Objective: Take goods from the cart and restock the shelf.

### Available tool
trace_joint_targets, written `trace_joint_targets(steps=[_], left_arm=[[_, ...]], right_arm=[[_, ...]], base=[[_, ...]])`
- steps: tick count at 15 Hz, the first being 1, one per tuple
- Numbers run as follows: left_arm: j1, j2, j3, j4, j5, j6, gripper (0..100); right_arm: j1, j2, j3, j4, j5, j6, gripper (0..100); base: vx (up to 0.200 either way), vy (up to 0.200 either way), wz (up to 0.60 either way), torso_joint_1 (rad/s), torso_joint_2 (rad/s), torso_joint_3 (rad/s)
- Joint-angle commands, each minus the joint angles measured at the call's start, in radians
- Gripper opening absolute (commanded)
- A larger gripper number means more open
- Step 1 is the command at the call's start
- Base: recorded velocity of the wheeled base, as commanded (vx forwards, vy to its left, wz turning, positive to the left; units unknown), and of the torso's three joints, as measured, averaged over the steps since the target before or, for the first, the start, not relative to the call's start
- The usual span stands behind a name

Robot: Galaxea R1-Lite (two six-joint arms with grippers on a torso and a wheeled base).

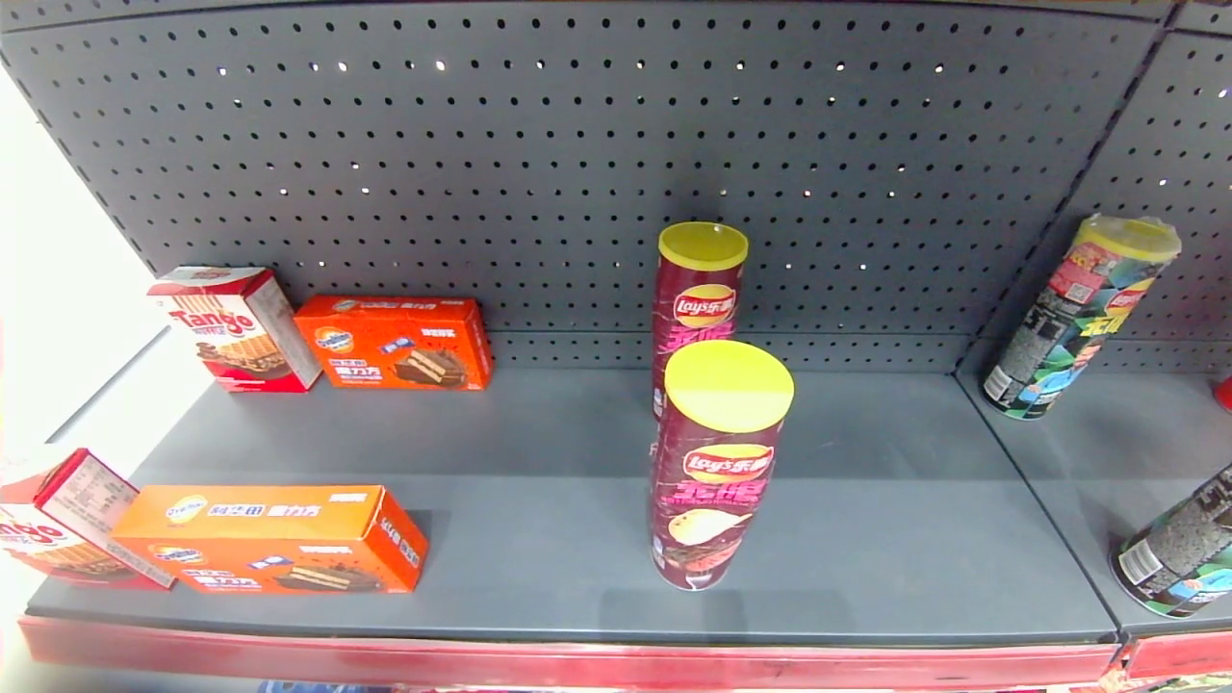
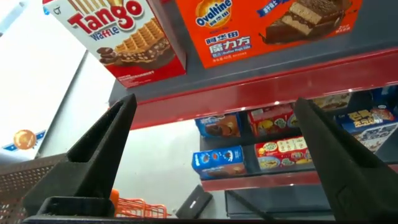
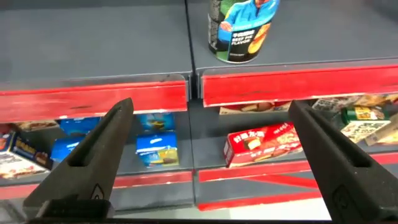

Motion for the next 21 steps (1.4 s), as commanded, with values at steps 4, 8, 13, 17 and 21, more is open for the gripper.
trace_joint_targets(steps=[4,8,13,17,21], left_arm=[[0.001,0.004,0.000,0.001,0.002,-0.040,100],[-0.010,0.005,-0.003,0.020,-0.020,-0.097,100],[-0.137,-0.024,-0.044,0.122,-0.281,-0.183,100],[0.153,0.070,-0.044,0.124,-0.311,-0.198,100],[0.234,-0.027,-0.003,0.010,-0.181,-0.206,100]], right_arm=[[0.145,-0.097,0.001,0.000,0.002,0.000,100],[0.147,-0.097,0.001,0.000,0.000,0.001,100],[0.147,-0.097,0.001,0.000,0.000,0.001,100],[0.147,-0.097,0.001,0.000,0.000,0.001,100],[0.147,-0.097,0.001,0.000,0.000,0.001,100]], base=[[0.000,0.000,0.00,0.000,0.00,0.000],[0.000,0.000,0.00,0.000,0.00,0.000],[0.000,0.000,0.00,0.000,0.00,0.000],[0.000,0.000,0.00,0.000,0.00,0.000],[0.000,0.000,0.00,0.000,0.00,0.000]])
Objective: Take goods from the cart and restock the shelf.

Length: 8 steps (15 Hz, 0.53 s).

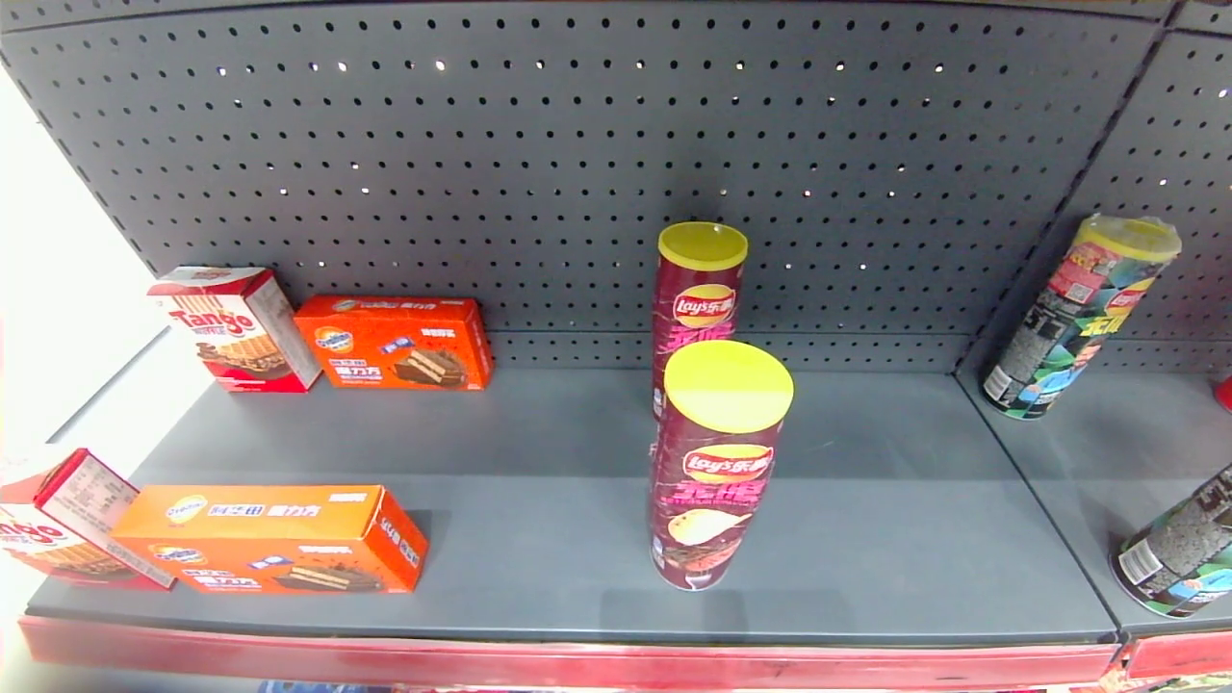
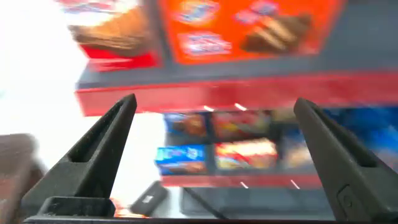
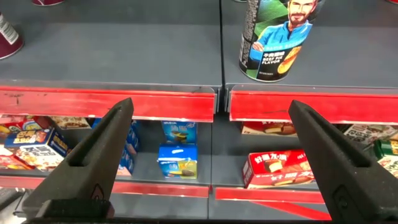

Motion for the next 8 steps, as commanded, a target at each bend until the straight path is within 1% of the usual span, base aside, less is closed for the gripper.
trace_joint_targets(steps=[1,2,3,5,7,8], left_arm=[[-0.044,-0.067,0.024,-0.030,0.102,-0.007,100],[-0.031,-0.088,0.023,-0.026,0.073,0.005,100],[-0.028,-0.090,0.026,-0.033,0.047,0.007,100],[-0.028,-0.090,0.024,-0.033,0.045,-0.006,100],[-0.028,-0.090,0.024,-0.033,0.044,-0.088,100],[-0.028,-0.091,0.026,-0.034,0.042,-0.102,100]], right_arm=[[0.000,0.000,0.000,0.000,0.000,0.000,100],[0.000,0.000,0.000,0.000,0.000,0.000,100],[0.000,0.000,0.000,-0.001,0.000,0.000,100],[0.000,0.000,0.000,0.000,0.000,0.000,100],[0.000,0.000,0.000,0.000,0.000,0.000,100],[0.000,0.000,0.000,0.000,0.000,0.000,100]], base=[[0.000,0.000,0.00,0.000,0.00,0.000],[0.000,0.000,0.00,0.000,0.00,0.000],[0.000,0.000,0.00,0.000,0.00,0.000],[0.000,0.000,0.00,0.000,0.00,0.000],[0.000,0.000,0.00,0.000,0.00,0.000],[0.000,0.000,0.00,0.000,0.00,0.000]])
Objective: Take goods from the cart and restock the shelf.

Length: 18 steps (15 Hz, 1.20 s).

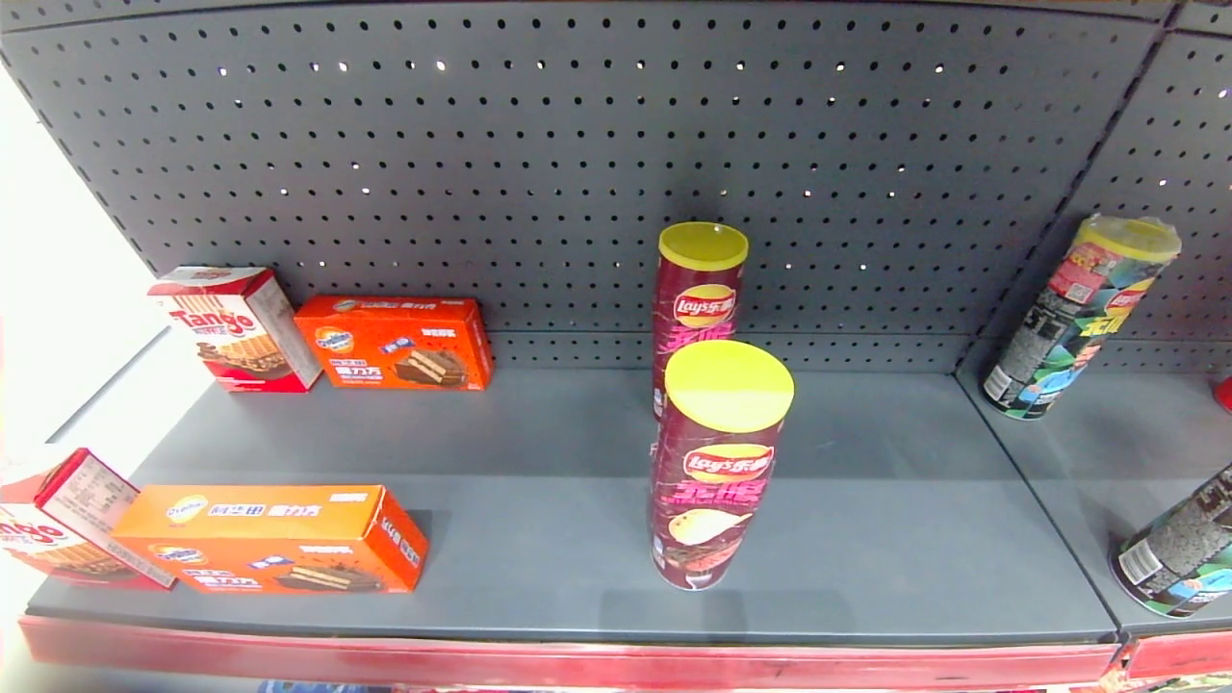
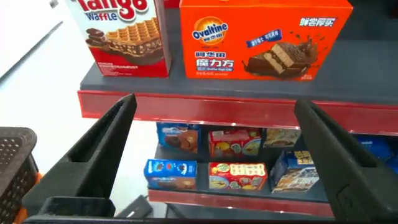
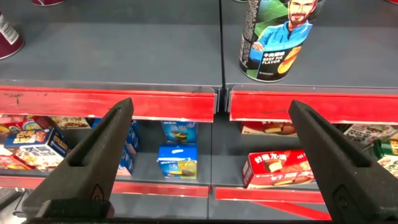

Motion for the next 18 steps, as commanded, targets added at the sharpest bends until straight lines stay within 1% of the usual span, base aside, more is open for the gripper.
trace_joint_targets(steps=[1,2,3,4,5,6,7,8,9,10,11,12,13,14,15,16,17,18], left_arm=[[0.000,-0.003,0.001,-0.003,0.002,-0.007,100],[0.000,-0.005,0.001,-0.003,0.000,-0.009,100],[0.000,-0.003,0.002,-0.003,0.002,0.005,100],[0.000,-0.005,0.001,-0.002,0.006,0.048,100],[0.002,-0.003,-0.004,0.011,0.017,0.102,100],[0.002,-0.003,-0.007,0.021,0.043,0.141,100],[0.003,-0.003,-0.007,0.021,0.068,0.145,100],[0.003,-0.003,-0.007,0.021,0.068,0.145,100],[0.002,-0.003,-0.005,0.009,0.175,0.151,100],[-0.001,-0.003,-0.007,0.014,0.106,0.151,100],[-0.001,-0.003,-0.008,0.017,-0.004,0.145,100],[-0.001,-0.005,-0.005,0.011,-0.167,0.151,100],[-0.001,-0.005,-0.005,0.009,-0.205,0.154,100],[-0.001,-0.003,-0.004,0.015,-0.237,0.132,100],[-0.001,-0.002,-0.013,0.041,-0.234,0.100,100],[0.003,-0.002,-0.022,0.061,-0.175,0.102,100],[0.002,-0.003,-0.005,0.052,-0.093,0.109,100],[0.002,-0.005,0.005,0.043,0.019,0.079,100]], right_arm=[[0.000,0.000,0.000,0.000,0.000,0.000,100],[0.000,0.000,0.000,0.000,0.000,0.000,100],[0.000,0.000,0.000,0.000,0.000,0.000,100],[0.000,0.000,0.000,0.000,0.000,0.000,100],[0.000,0.000,0.000,0.000,0.000,0.000,100],[0.000,0.000,0.000,0.000,0.000,0.000,100],[0.000,0.000,0.000,0.000,0.000,0.000,100],[0.000,0.000,0.000,0.000,0.000,0.000,100],[0.000,0.000,0.000,0.000,0.000,0.000,100],[0.000,0.000,0.000,0.000,0.000,0.000,100],[0.000,0.000,0.000,0.000,0.000,0.000,100],[0.000,0.000,0.000,0.000,0.000,0.000,100],[0.000,0.000,0.000,0.000,0.000,0.000,100],[0.000,0.000,0.000,-0.001,0.000,0.000,100],[0.000,0.000,0.000,0.000,0.000,0.000,100],[0.000,0.000,0.000,0.000,0.000,0.000,100],[0.000,0.000,0.000,0.000,0.000,0.000,100],[0.000,0.000,0.000,0.000,0.000,0.000,100]], base=[[0.000,0.000,0.00,0.000,0.00,0.000],[0.000,0.000,0.00,0.000,0.00,0.000],[0.000,0.000,0.00,0.000,0.00,0.000],[0.000,0.000,0.00,0.000,0.00,0.000],[0.000,0.000,0.00,0.000,0.00,0.000],[0.000,0.000,0.00,0.000,0.00,0.000],[0.000,0.000,0.00,0.000,0.00,0.000],[0.000,0.000,0.00,0.000,0.00,0.000],[0.000,0.000,0.00,0.000,0.00,0.000],[0.000,0.000,0.00,0.000,0.00,0.000],[0.000,0.000,0.00,0.000,0.00,0.000],[0.000,0.000,0.00,0.000,0.00,0.000],[0.000,0.000,0.00,0.000,0.00,0.000],[0.000,0.000,0.00,0.000,0.00,0.000],[0.000,0.000,0.00,0.000,0.00,0.000],[0.000,0.000,0.00,0.000,0.00,0.000],[0.000,0.000,0.00,0.000,0.00,0.000],[0.000,0.000,0.00,0.000,0.00,0.000]])
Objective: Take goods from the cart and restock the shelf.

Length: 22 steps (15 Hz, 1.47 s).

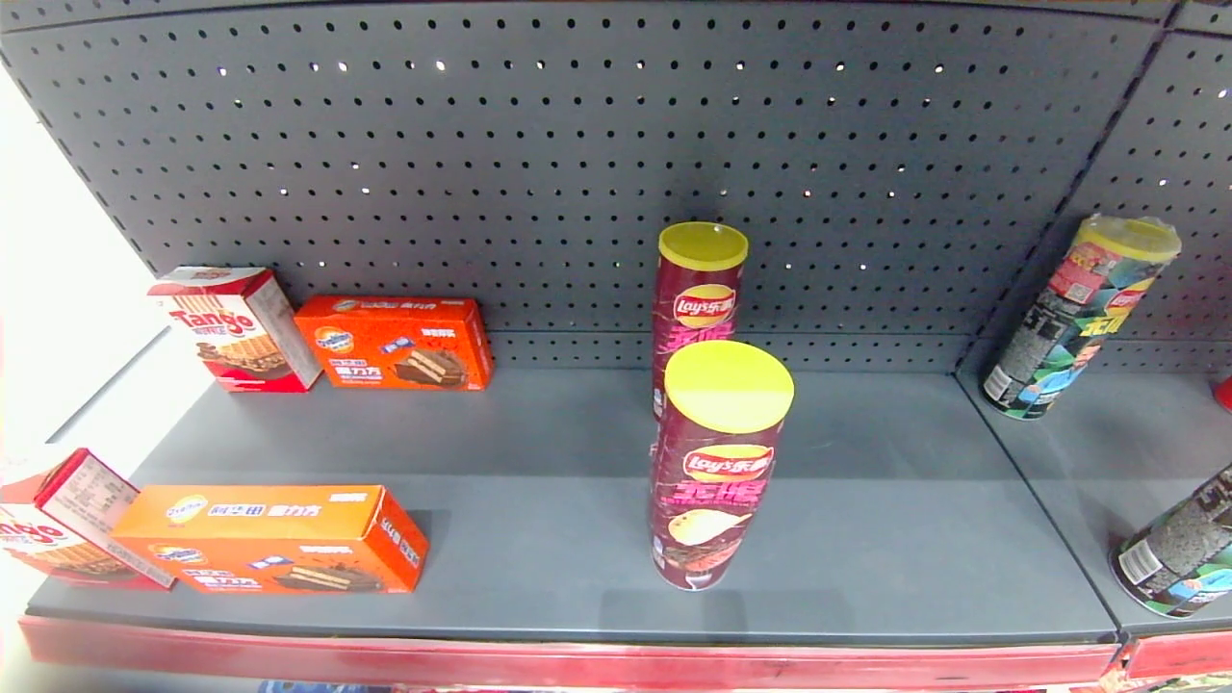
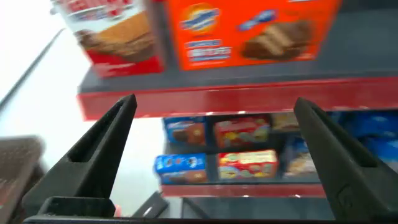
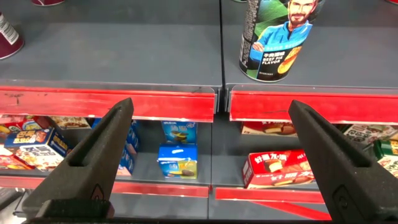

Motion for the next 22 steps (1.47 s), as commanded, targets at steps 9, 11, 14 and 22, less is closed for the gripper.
trace_joint_targets(steps=[9,11,14,22], left_arm=[[0.001,0.001,0.013,-0.003,-0.037,-0.068,100],[0.000,0.002,0.013,-0.003,-0.099,-0.028,100],[0.000,0.002,0.013,-0.003,-0.100,-0.027,100],[0.000,0.001,0.013,-0.003,-0.097,-0.034,100]], right_arm=[[0.000,0.000,0.000,0.001,0.000,0.000,100],[0.000,0.000,0.000,0.001,0.000,0.000,100],[0.000,0.000,0.000,0.001,0.000,0.000,100],[0.002,0.000,0.000,0.001,0.000,0.000,100]], base=[[0.000,0.000,0.00,0.000,0.00,0.000],[0.000,0.000,0.00,0.000,0.00,0.000],[0.000,0.000,0.00,0.000,0.00,0.000],[0.000,0.000,0.00,0.000,0.00,0.000]])
